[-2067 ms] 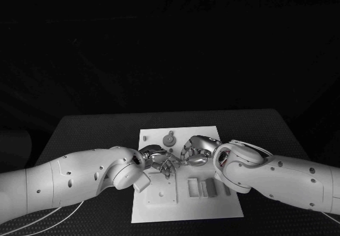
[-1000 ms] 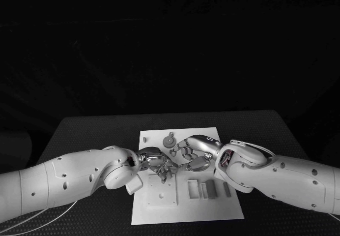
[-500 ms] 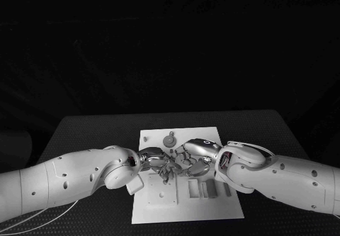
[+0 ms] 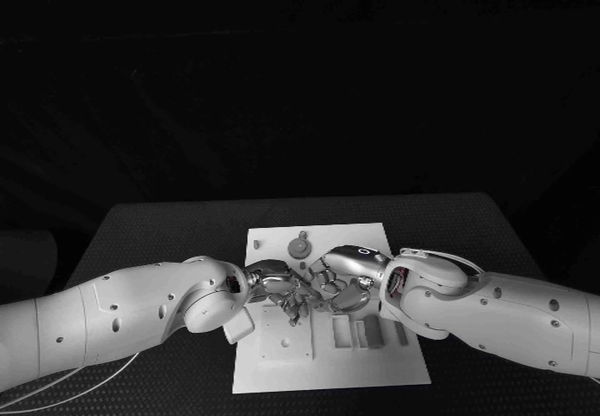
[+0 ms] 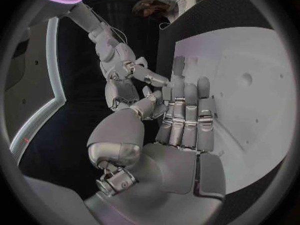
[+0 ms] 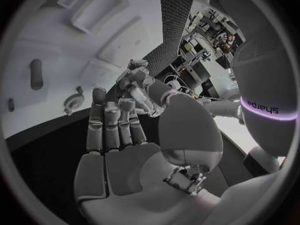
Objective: Assemble the parts on the task board
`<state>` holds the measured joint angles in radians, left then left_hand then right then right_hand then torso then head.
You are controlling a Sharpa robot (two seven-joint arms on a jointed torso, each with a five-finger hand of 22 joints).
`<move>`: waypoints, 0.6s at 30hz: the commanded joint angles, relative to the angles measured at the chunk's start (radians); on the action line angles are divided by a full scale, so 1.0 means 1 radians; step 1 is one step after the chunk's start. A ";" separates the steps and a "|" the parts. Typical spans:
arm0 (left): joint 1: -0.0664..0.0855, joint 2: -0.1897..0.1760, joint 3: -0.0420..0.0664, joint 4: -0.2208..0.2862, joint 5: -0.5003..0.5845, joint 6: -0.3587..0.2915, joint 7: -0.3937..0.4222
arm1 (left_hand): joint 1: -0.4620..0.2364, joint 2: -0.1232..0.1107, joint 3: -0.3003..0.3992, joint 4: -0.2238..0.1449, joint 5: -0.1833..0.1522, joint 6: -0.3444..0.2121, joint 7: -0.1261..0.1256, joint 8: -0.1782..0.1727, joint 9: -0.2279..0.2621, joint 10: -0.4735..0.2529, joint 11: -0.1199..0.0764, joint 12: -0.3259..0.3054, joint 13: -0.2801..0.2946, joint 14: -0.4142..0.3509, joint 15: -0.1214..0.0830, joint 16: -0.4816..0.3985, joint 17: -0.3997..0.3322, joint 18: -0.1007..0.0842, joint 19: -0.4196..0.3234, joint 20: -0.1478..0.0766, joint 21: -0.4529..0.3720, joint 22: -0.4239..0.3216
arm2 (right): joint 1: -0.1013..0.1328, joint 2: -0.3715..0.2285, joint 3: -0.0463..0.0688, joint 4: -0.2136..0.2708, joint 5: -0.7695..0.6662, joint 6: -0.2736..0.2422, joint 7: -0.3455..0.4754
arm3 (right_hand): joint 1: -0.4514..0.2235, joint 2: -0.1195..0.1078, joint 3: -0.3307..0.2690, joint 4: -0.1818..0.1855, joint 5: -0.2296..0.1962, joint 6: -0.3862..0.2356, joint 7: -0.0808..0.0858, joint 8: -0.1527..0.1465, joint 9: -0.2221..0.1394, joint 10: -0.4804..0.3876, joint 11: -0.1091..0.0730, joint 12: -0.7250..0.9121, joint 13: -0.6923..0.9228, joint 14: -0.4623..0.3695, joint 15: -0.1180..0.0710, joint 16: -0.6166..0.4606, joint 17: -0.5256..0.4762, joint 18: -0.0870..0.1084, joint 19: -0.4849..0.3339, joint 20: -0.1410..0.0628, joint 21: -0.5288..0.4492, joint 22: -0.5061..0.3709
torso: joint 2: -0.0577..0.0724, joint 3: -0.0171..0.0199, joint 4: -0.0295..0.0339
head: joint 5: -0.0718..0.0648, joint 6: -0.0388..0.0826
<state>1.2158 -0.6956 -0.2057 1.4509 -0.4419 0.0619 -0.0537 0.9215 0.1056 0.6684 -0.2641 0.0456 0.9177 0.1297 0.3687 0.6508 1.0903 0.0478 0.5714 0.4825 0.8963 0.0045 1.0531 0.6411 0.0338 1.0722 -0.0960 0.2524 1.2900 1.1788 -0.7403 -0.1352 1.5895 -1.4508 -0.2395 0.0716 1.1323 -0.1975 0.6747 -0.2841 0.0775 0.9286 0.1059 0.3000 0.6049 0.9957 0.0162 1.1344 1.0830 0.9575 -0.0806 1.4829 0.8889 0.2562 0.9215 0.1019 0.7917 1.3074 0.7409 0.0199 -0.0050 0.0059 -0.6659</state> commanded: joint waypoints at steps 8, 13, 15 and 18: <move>0.001 0.001 0.002 0.003 0.017 0.042 0.023 | 0.033 0.039 0.001 0.003 0.003 -0.003 -0.006 0.034 0.149 0.005 -0.008 0.004 0.002 -0.009 -0.001 0.005 0.001 0.012 0.000 0.002 -0.005 0.002 | -0.001 -0.001 -0.001 -0.005 -0.033 0.029 0.007 | 0.027 0.011 0.004 -0.003 0.002 0.030 0.015 0.012 0.009 -0.001 -0.003 0.007 -0.004 0.000 -0.003 0.009 -0.003 0.006 -0.001 -0.006 0.006 0.021 | 0.000 0.0002 -0.0006 | 0.000 -0.001; 0.001 0.001 0.002 0.003 0.018 0.048 0.024 | 0.033 0.040 0.001 0.003 0.003 -0.003 -0.006 0.034 0.151 0.005 -0.008 0.004 0.002 -0.010 0.000 0.005 0.002 0.012 0.000 0.002 -0.005 0.002 | -0.001 -0.002 -0.001 -0.008 -0.039 0.026 0.007 | 0.035 0.013 0.004 -0.003 0.002 0.045 0.011 0.019 0.015 -0.001 -0.006 0.008 -0.006 0.000 -0.004 0.010 -0.004 0.006 -0.002 -0.005 0.007 0.021 | 0.000 0.0000 -0.0001 | 0.000 -0.002; 0.001 0.001 0.002 0.002 0.020 0.050 0.024 | 0.033 0.040 0.001 0.003 0.003 -0.004 -0.006 0.035 0.152 0.005 -0.008 0.004 0.002 -0.010 0.000 0.005 0.002 0.012 -0.001 0.002 -0.006 0.003 | -0.001 -0.002 -0.001 -0.008 -0.039 0.023 0.006 | 0.039 0.017 0.004 -0.003 0.002 0.054 0.008 0.024 0.020 -0.001 -0.009 0.009 -0.007 0.001 -0.005 0.011 -0.004 0.006 -0.001 -0.006 0.008 0.021 | 0.000 0.0002 0.0000 | 0.000 -0.002; 0.001 0.000 0.002 0.002 0.024 0.052 0.022 | 0.032 0.040 0.000 0.003 0.003 -0.004 -0.006 0.035 0.153 0.004 -0.007 0.004 0.003 -0.011 0.000 0.005 0.002 0.012 -0.001 0.002 -0.006 0.003 | -0.001 -0.002 -0.001 -0.010 -0.042 0.019 0.008 | 0.042 0.022 0.002 -0.003 0.002 0.070 0.002 0.033 0.028 0.002 -0.014 0.011 -0.009 0.003 -0.008 0.013 -0.005 0.006 0.002 -0.006 0.010 0.020 | 0.000 0.0006 0.0002 | 0.000 -0.002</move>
<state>1.2154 -0.6958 -0.2060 1.4496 -0.4358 0.0830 -0.0537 0.9227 0.1068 0.6649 -0.2620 0.0453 0.9124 0.1317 0.3690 0.6508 1.0903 0.0478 0.5714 0.4844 0.8917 0.0031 1.0524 0.6419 0.0338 1.0706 -0.0943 0.2524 1.2919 1.1792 -0.7402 -0.1346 1.5855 -1.4704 -0.2343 0.0814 1.1641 -0.1789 0.6743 -0.2844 0.0769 0.9712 0.0880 0.3282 0.6262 0.9990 0.0086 1.1420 1.0751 0.9607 -0.0837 1.4929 0.8850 0.2562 0.9216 0.1019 0.7958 1.3073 0.7405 0.0201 -0.0052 0.0058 -0.6679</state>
